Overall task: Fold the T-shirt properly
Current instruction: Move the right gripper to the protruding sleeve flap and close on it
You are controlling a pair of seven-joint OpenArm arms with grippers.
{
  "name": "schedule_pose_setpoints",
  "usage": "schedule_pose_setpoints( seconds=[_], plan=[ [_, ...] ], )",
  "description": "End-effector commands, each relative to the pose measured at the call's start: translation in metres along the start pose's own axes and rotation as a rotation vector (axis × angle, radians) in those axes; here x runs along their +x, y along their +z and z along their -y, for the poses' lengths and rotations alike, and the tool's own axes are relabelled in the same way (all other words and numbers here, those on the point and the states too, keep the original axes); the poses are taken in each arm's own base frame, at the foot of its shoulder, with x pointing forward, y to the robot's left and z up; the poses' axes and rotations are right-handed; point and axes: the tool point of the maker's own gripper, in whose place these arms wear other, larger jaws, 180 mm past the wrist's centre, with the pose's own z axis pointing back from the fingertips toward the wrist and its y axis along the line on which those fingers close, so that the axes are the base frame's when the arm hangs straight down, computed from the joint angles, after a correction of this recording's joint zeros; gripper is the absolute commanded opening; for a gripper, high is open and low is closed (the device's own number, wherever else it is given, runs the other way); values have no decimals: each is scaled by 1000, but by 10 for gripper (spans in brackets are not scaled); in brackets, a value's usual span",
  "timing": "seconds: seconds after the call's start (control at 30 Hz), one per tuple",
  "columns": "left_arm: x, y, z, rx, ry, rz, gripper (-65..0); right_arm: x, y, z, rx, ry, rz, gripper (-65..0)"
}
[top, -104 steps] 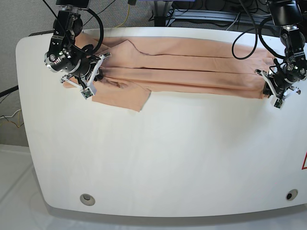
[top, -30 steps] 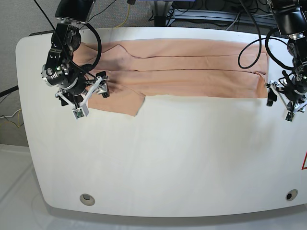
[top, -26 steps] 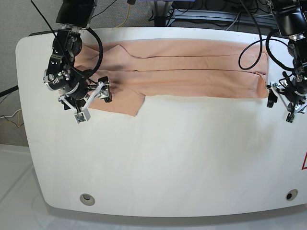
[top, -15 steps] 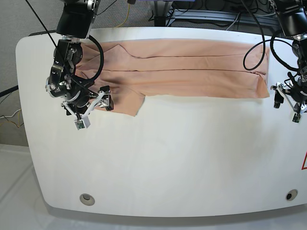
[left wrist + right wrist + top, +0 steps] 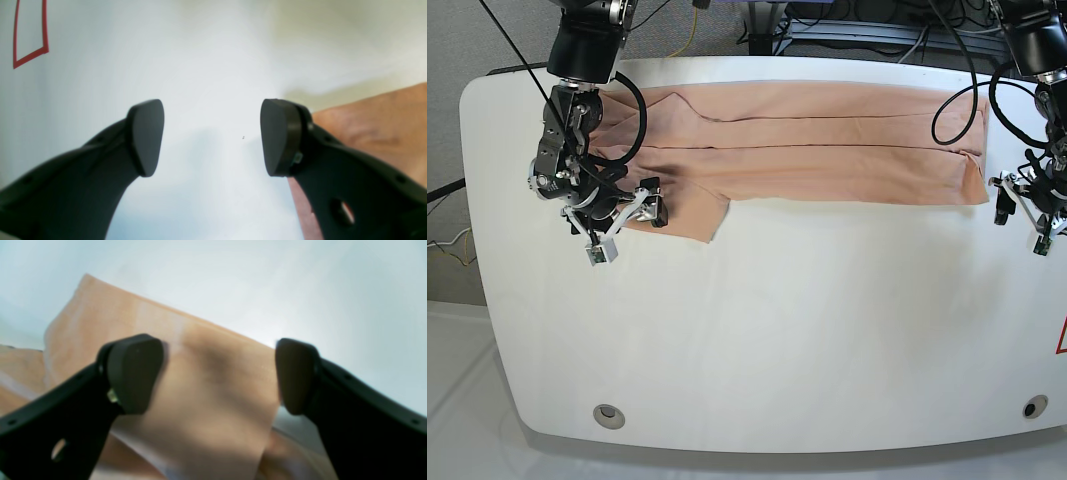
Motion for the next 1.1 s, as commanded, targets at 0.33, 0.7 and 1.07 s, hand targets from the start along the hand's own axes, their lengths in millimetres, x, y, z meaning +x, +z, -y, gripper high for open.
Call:
schedule_pose_setpoints(
  seconds=[0.33,0.7,1.07],
  plan=[
    [18,6,-12,25,-19,47,-236,-4,-1,-11,18,-11,16,-152],
    [18,6,-12,25,-19,47,-236,-2,-6,-23,44,-26,48,-498],
    [17,6,-12,25,-16,47,-236,-7,-6,-24,44,-29,41,-650]
  ],
)
